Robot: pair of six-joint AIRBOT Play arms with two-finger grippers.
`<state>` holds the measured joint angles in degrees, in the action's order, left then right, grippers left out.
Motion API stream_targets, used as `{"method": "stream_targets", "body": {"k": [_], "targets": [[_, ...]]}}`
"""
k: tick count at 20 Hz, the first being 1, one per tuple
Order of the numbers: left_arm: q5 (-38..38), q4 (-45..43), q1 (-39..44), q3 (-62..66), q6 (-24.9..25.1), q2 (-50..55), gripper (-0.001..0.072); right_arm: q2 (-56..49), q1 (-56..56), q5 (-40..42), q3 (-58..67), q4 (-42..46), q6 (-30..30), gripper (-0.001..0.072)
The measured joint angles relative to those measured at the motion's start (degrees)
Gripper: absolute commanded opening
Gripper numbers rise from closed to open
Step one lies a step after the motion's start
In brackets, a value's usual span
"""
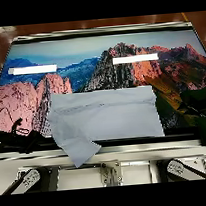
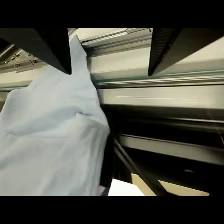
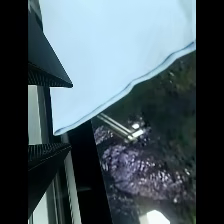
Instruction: Fold the shirts.
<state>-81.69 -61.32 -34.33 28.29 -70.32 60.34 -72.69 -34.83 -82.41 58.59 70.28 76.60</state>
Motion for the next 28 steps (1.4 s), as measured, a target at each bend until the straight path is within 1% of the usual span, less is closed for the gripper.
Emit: {"method": "stream_targets", "body": {"k": [4,9,11,13,14,15,16,17,20,23,28], "targets": [[4.2,2.9,3.9,-3.3,0.8,1.9,0.0571,-0.1,-0.8,2.4,-1.7,-0.8,-0.3,0.0475],[9.2,6.8,11.9,-4.4,1.2,7.6,0.057,-0.4,-1.0,4.9,-2.2,-0.9,-0.3,0.0475],[9.9,8.4,14.7,-4.5,1.2,9.8,0.0526,-0.5,-1.0,5.5,-2.2,-0.8,-0.3,0.0475],[10.7,9.6,16.5,-4.5,1.2,11.1,0.0518,-0.5,-1.0,5.6,-2.3,-0.8,-0.3,0.0475],[10.9,10.1,17.1,-4.6,1.2,11.5,0.0415,-0.5,-1.0,5.9,-2.3,-0.8,-0.3,0.0477],[11.5,10.2,17.6,-4.6,1.3,11.8,0.0297,-0.5,-1.0,6.0,-2.3,-0.8,-0.3,0.061],[11.7,10.1,17.9,-4.6,1.3,12.0,0.0133,-0.5,-1.0,5.9,-2.3,-0.7,-0.3,0.0667],[12.1,10.2,18.1,-4.6,1.4,12.1,0.0033,-0.5,-1.0,5.8,-2.5,-0.4,-0.3,0.0667],[10.6,10.6,18.5,-4.6,1.6,12.4,0.0035,-0.5,-1.0,4.1,-4.4,-0.1,-1.2,0.0664],[9.2,10.9,18.6,-4.6,2.3,12.4,0.0034,-0.5,-1.0,2.0,-9.1,0.0,-2.9,0.0662],[8.2,11.0,18.7,-4.5,2.7,11.1,0.0034,-1.1,-1.0,3.2,-16.0,-0.6,-4.4,0.0661]]}}
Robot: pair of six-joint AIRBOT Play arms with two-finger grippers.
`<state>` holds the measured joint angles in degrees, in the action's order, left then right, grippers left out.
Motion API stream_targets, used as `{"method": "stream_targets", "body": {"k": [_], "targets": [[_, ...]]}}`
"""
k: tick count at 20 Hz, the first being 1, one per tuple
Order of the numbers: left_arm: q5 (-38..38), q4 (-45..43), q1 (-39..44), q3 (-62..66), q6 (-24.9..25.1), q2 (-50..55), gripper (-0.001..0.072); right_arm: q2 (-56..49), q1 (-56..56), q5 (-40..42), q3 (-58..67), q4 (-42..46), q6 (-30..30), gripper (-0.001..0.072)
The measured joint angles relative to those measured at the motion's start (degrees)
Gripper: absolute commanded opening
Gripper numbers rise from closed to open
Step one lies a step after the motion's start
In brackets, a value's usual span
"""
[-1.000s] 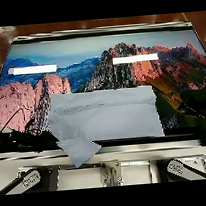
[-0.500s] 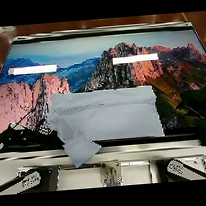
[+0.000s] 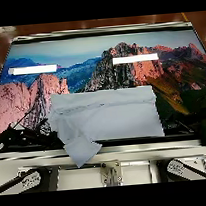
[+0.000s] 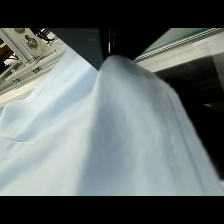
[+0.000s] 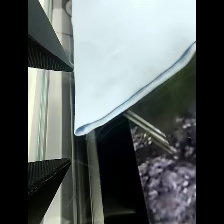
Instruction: Fold the shirts.
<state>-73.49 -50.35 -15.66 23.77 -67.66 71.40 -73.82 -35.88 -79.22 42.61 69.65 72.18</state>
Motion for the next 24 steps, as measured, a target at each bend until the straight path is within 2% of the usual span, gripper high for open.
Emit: {"method": "stream_targets", "body": {"k": [15,16,18,19,20,24], "targets": [[-0.6,1.8,0.0,0.0,0.0,-6.2,0.0035,-9.2,0.1,2.1,-2.3,-7.3,-0.9,0.0652],[-0.7,2.0,0.0,0.0,0.0,-6.4,0.0034,-9.9,0.5,2.2,-2.3,-7.8,-0.9,0.0619],[-0.7,2.4,0.0,0.0,0.0,-6.8,0.0035,-11.2,2.4,3.1,-2.3,-8.2,-1.2,0.0306],[-0.7,2.5,0.0,0.0,0.0,-7.0,0.0034,-11.7,3.7,4.2,-2.4,-8.1,-1.5,0.0114],[-0.7,2.6,0.0,0.1,0.0,-7.2,0.0034,-12.1,5.2,5.1,-2.3,-8.3,-1.7,0.0062],[-1.6,2.6,-0.1,3.7,1.3,-8.9,0.0033,-11.6,10.3,7.5,0.8,-8.5,-3.9,0.0059]]}}
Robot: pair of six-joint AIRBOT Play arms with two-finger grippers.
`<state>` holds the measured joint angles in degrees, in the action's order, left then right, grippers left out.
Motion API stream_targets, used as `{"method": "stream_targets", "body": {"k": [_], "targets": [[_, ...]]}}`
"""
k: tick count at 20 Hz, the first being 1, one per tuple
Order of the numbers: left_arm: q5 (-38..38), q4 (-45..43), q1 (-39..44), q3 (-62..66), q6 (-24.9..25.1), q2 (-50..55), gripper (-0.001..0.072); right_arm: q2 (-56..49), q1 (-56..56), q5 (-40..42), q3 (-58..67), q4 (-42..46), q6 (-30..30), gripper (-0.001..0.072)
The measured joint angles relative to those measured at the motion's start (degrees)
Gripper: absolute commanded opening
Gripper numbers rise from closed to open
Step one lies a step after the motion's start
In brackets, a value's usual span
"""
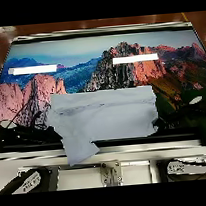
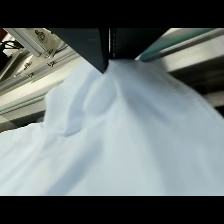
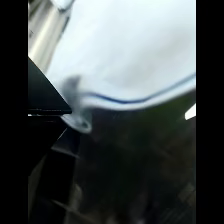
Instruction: Fold the shirts.
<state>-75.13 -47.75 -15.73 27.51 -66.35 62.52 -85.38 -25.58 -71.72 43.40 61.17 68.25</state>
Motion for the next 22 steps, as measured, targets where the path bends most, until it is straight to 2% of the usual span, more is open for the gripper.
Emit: {"method": "stream_targets", "body": {"k": [5,14,19,20,21,22], "targets": [[-1.6,-2.7,0.0,14.4,0.7,1.9,0.0033,2.4,2.7,0.6,8.8,-3.1,1.7,0.0058],[-1.9,-3.2,2.5,43.2,-2.5,25.6,0.0034,-5.2,10.2,12.4,24.7,-7.6,7.6,0.0059],[-1.8,-3.2,3.3,53.8,-4.6,35.4,0.0035,-10.6,11.1,13.9,27.6,-7.2,10.4,0.007],[-1.8,-3.2,3.5,54.8,-4.9,36.6,0.0081,-11.2,11.2,14.1,27.8,-7.1,10.6,0.0183],[-1.7,-3.3,3.6,55.6,-5.0,37.6,0.0305,-11.7,11.3,14.1,27.9,-7.0,11.0,0.0555],[-1.5,-3.3,3.7,56.1,-5.1,38.4,0.0589,-12.0,11.3,14.2,28.0,-7.0,11.1,0.0697]]}}
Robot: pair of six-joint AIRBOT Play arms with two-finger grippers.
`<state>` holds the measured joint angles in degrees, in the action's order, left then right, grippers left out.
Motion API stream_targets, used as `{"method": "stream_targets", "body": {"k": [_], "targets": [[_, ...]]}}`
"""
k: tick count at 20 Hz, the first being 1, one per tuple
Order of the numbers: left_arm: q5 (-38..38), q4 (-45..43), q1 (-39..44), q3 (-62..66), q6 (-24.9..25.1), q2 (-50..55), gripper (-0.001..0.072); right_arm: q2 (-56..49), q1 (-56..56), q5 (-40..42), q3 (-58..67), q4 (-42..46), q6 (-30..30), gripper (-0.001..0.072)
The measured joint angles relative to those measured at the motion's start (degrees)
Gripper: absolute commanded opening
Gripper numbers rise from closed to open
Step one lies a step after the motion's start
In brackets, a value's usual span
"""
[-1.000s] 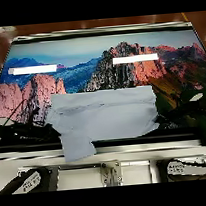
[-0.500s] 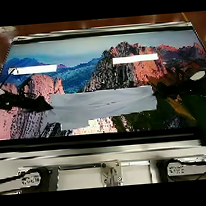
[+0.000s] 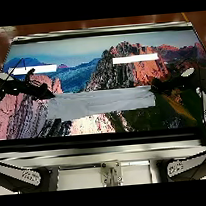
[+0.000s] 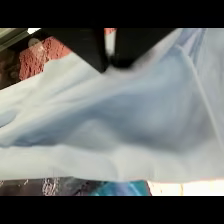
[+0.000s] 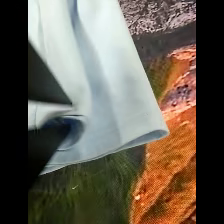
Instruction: Fold the shirts.
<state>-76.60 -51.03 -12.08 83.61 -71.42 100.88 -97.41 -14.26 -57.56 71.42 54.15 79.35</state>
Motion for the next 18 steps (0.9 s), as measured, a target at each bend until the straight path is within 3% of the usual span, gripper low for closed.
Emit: {"method": "stream_targets", "body": {"k": [1,5,11,12,13,14,15,16,17,18], "targets": [[-0.1,0.0,0.0,0.4,-0.2,0.6,0.0681,-0.1,0.0,0.0,0.1,0.0,-0.1,0.0698],[-2.3,0.1,-0.6,1.1,-0.4,1.0,0.0658,1.0,-1.4,-1.8,0.2,0.3,-2.0,0.0698],[-6.0,0.1,-1.2,1.4,-1.9,-1.9,0.0642,-1.9,-4.3,-7.3,0.2,-0.6,0.0,0.0697],[-6.1,0.0,-0.9,1.4,-1.9,-2.5,0.0642,-2.8,-3.9,-7.2,0.2,-1.8,0.0,0.0684],[-6.4,0.1,-0.4,1.4,-1.9,-3.0,0.0638,-3.4,-3.4,-7.1,0.3,-3.3,0.0,0.0542],[-6.6,0.4,0.1,1.4,-2.0,-3.6,0.0567,-4.0,-2.8,-6.3,0.3,-4.3,-0.3,0.0321],[-6.6,1.1,0.6,1.4,-2.0,-4.0,0.0473,-4.6,-2.0,-5.4,0.2,-4.8,-0.6,0.0146],[-6.5,2.1,1.3,1.4,-1.9,-4.3,0.0322,-4.7,-1.7,-5.4,0.2,-6.0,-1.2,0.0061],[-6.0,3.5,2.1,1.4,-1.6,-4.5,0.0122,-4.6,-1.4,-5.0,0.3,-7.1,-2.2,0.006],[-4.8,5.3,3.3,1.4,-1.1,-4.6,0.0035,-4.2,-1.0,-5.6,0.3,-7.6,-3.3,0.006]]}}
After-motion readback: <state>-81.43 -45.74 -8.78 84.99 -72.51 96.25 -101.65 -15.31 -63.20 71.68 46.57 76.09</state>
